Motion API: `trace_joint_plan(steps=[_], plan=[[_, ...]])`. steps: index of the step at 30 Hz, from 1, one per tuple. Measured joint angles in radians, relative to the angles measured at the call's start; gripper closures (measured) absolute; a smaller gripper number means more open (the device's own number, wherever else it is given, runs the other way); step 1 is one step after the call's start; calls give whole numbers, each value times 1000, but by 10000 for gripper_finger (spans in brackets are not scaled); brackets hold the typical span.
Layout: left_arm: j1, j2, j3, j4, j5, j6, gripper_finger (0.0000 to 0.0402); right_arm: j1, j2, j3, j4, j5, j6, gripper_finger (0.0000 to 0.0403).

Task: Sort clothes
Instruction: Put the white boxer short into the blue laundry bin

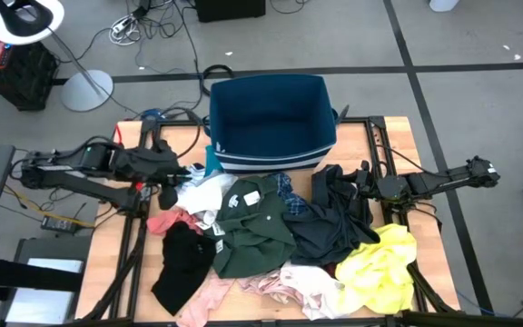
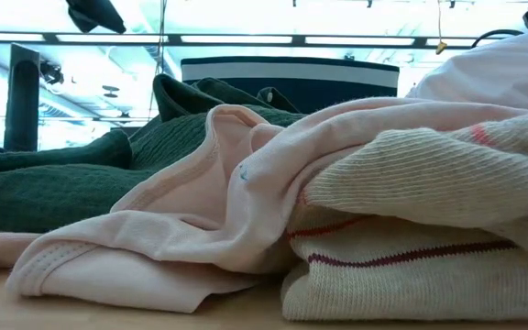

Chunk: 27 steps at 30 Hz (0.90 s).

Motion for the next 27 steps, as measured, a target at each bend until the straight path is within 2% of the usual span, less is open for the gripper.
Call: trace_joint_plan(steps=[7, 13, 17, 21, 27], plan=[[0, 61, 0, -12, 1, -33, 305, 0, 0, 0, 0, 0, 0, 187], [0, 116, 0, -13, 82, -55, 265, 0, 0, 0, 0, 0, 0, 187], [0, 152, -1, -11, 70, -45, 245, 0, 0, 0, 0, 0, 0, 187], [-6, 193, -7, -1, 27, -51, 244, 0, 0, 0, 0, 0, 0, 187], [-6, 188, -171, 136, -6, -34, 245, 0, 0, 0, 0, 0, 0, 187]])
